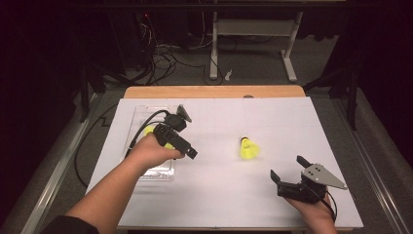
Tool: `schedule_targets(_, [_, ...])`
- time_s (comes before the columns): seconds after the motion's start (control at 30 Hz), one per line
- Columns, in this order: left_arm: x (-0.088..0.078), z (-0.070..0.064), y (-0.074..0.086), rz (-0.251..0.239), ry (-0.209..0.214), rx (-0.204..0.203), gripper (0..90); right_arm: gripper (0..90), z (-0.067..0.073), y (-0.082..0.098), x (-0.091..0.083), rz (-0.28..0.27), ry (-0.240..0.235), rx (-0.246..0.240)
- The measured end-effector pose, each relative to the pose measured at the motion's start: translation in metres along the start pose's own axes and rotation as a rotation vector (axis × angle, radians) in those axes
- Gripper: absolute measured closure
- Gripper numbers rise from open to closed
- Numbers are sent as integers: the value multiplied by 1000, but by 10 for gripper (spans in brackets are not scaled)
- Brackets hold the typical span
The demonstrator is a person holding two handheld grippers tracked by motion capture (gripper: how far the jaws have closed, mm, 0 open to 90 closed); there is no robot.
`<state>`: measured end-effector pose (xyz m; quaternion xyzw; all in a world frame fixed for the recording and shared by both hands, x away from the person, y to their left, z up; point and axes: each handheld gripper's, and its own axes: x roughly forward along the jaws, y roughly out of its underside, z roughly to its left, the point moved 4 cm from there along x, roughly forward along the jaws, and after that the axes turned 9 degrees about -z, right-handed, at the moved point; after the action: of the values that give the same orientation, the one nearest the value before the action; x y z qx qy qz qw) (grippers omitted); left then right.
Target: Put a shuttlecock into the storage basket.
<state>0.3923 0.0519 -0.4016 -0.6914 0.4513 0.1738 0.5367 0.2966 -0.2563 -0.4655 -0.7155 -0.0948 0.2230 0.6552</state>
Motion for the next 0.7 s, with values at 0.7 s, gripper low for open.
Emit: schedule_targets(0.7, [19, -54, 20, 48, 71, 53, 7, 11, -4, 1, -3, 1, 7, 4])
